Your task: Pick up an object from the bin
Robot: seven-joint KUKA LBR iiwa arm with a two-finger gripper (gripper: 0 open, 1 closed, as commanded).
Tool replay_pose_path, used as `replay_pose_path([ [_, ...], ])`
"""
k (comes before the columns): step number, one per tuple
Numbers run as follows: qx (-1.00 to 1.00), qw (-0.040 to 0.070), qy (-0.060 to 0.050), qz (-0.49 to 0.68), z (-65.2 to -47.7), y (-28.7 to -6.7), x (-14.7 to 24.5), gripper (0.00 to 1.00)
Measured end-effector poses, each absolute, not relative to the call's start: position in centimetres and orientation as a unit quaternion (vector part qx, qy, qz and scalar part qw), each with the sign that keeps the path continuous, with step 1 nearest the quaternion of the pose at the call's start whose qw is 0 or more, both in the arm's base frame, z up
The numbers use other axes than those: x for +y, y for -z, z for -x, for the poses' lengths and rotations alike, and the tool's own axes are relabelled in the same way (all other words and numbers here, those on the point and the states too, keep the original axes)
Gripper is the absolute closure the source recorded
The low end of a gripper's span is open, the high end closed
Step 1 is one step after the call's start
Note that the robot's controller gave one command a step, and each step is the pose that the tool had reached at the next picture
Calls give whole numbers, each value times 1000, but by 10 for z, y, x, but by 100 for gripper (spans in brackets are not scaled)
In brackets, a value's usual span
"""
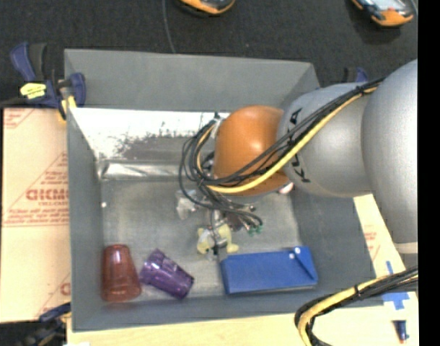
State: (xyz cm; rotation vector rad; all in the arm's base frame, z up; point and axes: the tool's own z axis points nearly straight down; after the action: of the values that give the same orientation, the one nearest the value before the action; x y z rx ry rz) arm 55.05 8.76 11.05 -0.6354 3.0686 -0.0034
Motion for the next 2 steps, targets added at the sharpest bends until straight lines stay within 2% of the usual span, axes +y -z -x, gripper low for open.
replay_pose_path([
  [1,994,6,-1,109,-545,-103,60,0],
  [2,991,4,0,137,-530,-90,29,100],
])
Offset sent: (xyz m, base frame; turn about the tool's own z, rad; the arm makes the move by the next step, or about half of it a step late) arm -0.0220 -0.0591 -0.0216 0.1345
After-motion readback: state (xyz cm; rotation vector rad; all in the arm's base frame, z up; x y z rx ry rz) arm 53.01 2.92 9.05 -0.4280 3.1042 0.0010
